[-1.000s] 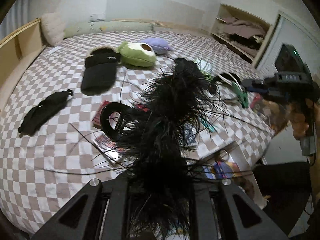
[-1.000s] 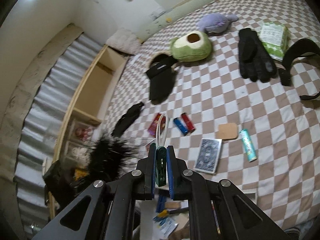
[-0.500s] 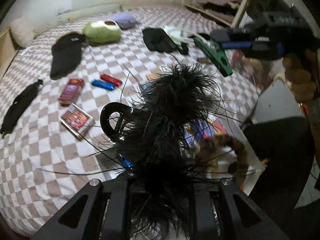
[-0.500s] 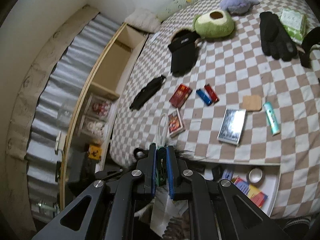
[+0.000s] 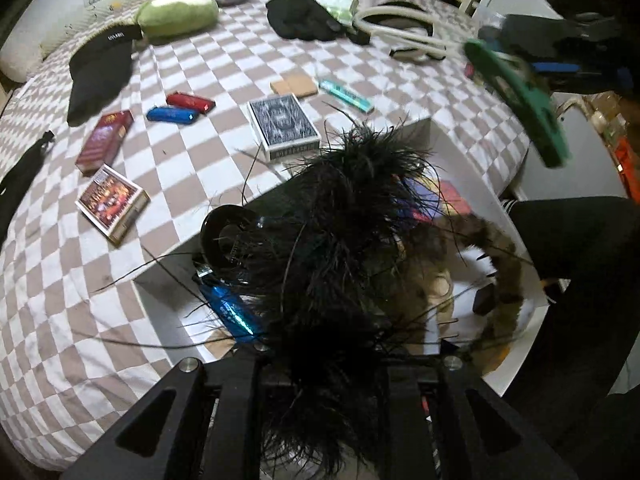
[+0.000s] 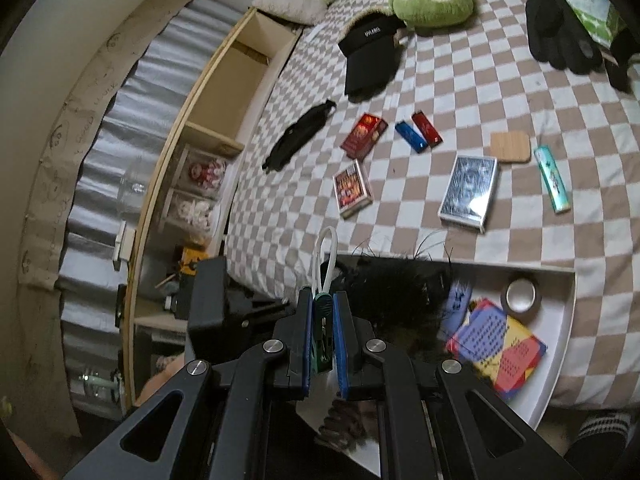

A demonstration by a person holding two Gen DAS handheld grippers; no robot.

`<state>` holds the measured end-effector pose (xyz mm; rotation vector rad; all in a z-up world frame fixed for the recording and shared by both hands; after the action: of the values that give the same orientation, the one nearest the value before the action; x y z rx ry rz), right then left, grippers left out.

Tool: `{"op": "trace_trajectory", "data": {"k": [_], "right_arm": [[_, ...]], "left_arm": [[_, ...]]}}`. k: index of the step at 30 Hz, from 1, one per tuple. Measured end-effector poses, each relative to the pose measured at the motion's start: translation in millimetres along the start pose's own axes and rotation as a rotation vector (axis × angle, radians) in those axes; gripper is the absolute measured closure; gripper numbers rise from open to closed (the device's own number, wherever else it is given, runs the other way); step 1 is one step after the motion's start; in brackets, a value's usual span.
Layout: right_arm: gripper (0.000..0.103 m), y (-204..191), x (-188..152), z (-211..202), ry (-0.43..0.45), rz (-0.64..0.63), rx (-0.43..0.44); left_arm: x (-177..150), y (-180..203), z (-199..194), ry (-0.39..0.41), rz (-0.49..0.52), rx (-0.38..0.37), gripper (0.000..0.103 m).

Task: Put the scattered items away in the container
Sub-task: 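Carry the boa and the green clip over the white box with both tools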

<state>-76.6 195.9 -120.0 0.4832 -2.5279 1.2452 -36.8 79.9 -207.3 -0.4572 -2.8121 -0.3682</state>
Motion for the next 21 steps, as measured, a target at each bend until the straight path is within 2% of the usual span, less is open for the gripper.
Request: {"op": "trace_trajectory", "data": {"k": [11,21], "right_arm": [[0.092,4.5,-32.1,4.7,-0.084,-0.015,0.032],[0.092,9.6,-62.4,10.1,-0.172,-0.074,0.026]], "left_arm": [[-2.0,-0.3,27.1,-0.062,-0.009,0.023,0.089],[-9.1,-1.1,40.3,-0.1,-0.015,0.003,0.089]]}}
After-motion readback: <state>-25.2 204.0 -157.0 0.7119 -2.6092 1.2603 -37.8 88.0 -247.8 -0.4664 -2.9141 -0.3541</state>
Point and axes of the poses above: each gripper's, at about its wrist camera, not at the fingertips, and z roughly the way its jaws point, y to its right, x to its top, the point moved 7 cm from there along z, roughly the way its jaws point, and after that the axes turned 11 degrees about -z, right-handed, at the moved point
